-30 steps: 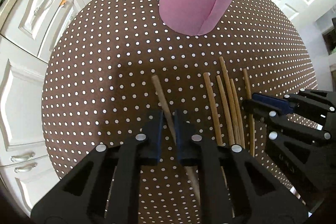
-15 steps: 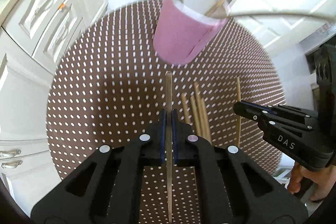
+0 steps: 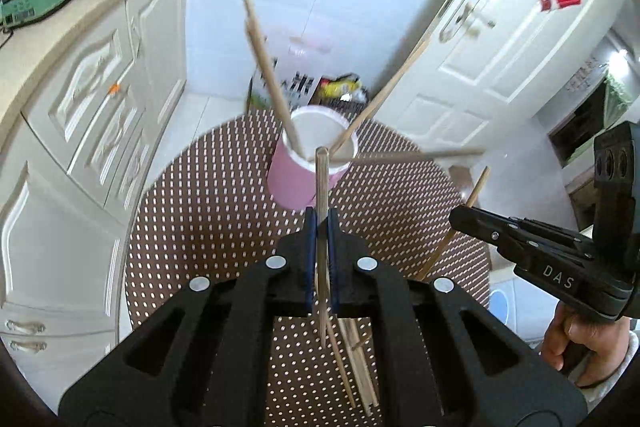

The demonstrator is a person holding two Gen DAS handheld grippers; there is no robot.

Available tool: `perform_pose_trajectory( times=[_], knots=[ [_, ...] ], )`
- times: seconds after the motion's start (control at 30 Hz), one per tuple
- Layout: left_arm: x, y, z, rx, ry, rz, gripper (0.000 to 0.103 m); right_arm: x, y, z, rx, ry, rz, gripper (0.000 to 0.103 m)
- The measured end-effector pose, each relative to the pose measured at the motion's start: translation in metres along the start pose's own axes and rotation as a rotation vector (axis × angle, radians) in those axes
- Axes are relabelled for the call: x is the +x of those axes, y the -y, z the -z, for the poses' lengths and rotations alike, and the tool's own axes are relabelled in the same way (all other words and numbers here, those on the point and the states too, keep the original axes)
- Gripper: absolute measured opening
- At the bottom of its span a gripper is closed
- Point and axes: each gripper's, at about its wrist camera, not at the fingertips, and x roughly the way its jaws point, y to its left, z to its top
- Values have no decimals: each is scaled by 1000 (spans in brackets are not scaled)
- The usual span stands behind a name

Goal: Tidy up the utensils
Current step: 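Lift the stick upright and carry it above the pink cup, then lower the stick into the pink cup and open the right gripper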

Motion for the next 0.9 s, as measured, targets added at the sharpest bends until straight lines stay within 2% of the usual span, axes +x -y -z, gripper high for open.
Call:
perform_pose_trajectory(
  times=[0.33, 0.63, 0.77, 0.9],
  knots=[
    [-44, 4, -38, -8, 166, 20, 5, -42, -22, -33, -78, 137, -2, 4],
    [-64, 10, -79, -5, 300, 8, 5, -62, -34, -84, -131, 254, -11, 4],
    [-59, 11, -92, 7, 331, -25, 5, -65, -38, -107, -157, 303, 2, 4],
    [-43, 10, -100, 11, 318, -48, 5, -56, -37, -124, -182, 335, 17, 4]
  ],
)
